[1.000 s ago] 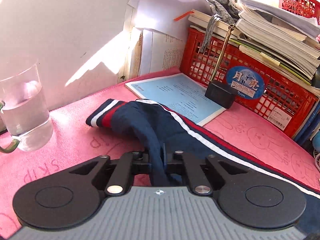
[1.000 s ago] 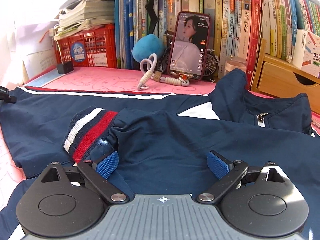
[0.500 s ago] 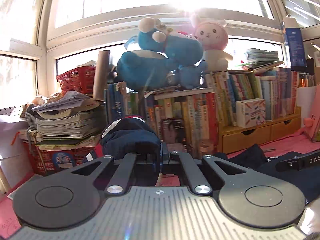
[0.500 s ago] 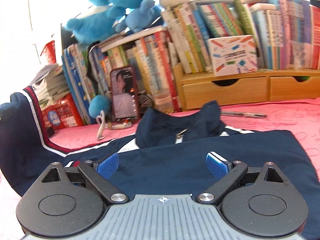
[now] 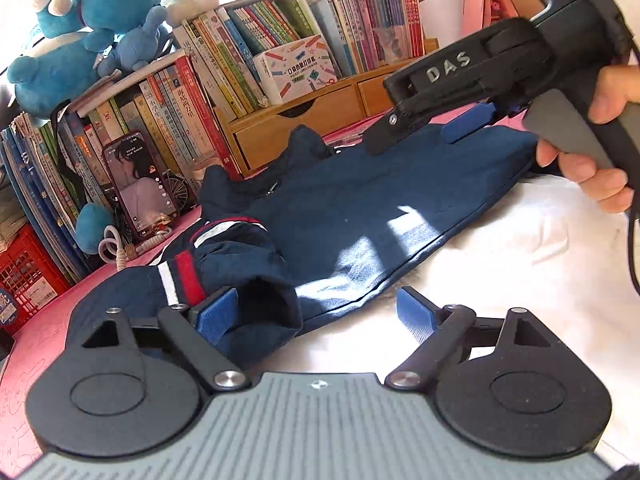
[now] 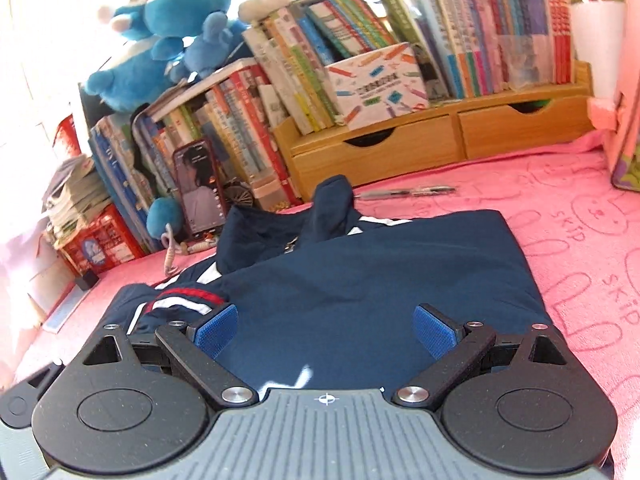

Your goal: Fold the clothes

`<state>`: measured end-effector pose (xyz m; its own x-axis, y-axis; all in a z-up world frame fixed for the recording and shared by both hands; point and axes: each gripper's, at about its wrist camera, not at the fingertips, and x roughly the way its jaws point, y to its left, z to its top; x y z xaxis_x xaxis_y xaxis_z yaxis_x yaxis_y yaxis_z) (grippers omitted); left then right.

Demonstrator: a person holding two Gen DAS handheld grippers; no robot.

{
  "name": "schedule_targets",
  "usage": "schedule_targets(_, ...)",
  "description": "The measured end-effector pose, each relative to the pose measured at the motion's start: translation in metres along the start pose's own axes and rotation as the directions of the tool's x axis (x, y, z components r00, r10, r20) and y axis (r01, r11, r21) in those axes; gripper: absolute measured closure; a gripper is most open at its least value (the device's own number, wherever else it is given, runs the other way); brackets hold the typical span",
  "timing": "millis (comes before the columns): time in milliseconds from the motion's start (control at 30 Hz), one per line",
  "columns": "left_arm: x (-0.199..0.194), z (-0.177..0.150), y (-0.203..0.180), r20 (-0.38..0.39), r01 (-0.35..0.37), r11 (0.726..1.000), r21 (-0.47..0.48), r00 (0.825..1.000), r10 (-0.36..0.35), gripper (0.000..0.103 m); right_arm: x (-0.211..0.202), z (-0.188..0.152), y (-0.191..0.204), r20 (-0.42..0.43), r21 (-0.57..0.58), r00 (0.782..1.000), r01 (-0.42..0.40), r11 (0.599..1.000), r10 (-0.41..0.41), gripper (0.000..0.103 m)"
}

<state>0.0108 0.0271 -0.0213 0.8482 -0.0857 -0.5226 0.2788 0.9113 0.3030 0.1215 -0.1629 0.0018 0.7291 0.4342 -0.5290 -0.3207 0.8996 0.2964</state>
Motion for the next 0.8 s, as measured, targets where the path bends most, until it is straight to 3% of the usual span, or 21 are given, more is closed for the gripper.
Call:
schedule_targets(133,-0.036,-0.019,0.036,0.018,-0.031,0.994,-0.106,0.999,0.033,0.015,0.012,-0.005,0.067,0.015,-0.250,0.999,-0.037,0.967,0.042,0.008)
schedule_targets(267,-0.049,-0.040,0.078,-0.025,-0.102,0.961,-0.258,0.995,0.099,0.015,0.035,-0.015,0.145,-0.008,-0.486,0.996,-0.084,0.870,0.092,0.008)
schedule_targets(367,-0.053,-0.052,0.101,-0.076,-0.157,0.928,-0.338,0.987,0.139,0.015,0.071,-0.026,0.179,-0.038,-0.597,0.999,-0.016,0.802,-0.009,0.011)
schedule_targets(400,-0.055,-0.055,0.106,-0.081,-0.167,0.920,-0.354,0.986,0.147,0.015,0.082,-0.029,0.180,-0.042,-0.599,0.998,0.018,0.800,-0.055,0.020)
schedule_targets(433,-0.057,-0.056,0.108,-0.077,-0.172,0.917,-0.360,0.985,0.154,0.015,0.085,-0.028,0.173,-0.044,-0.557,0.996,0.037,0.830,-0.074,0.044)
schedule_targets(467,-0.060,-0.057,0.111,-0.072,-0.177,0.914,-0.366,0.984,0.161,0.015,0.084,-0.025,0.163,-0.043,-0.496,0.995,0.052,0.867,-0.085,0.050)
schedule_targets(600,-0.062,-0.058,0.119,-0.050,-0.181,0.906,-0.382,0.983,0.176,0.015,0.057,-0.007,0.097,0.033,-0.172,0.995,0.098,0.980,-0.093,0.056)
schedule_targets(700,-0.054,-0.055,0.122,-0.046,-0.178,0.899,-0.400,0.984,0.174,0.015,0.033,0.002,0.037,0.070,0.050,0.976,0.201,0.978,-0.204,0.056)
schedule_targets(800,-0.046,-0.052,0.121,-0.045,-0.164,0.893,-0.420,0.986,0.159,0.015,0.029,-0.002,-0.020,-0.029,0.213,0.968,0.248,0.945,-0.248,0.049)
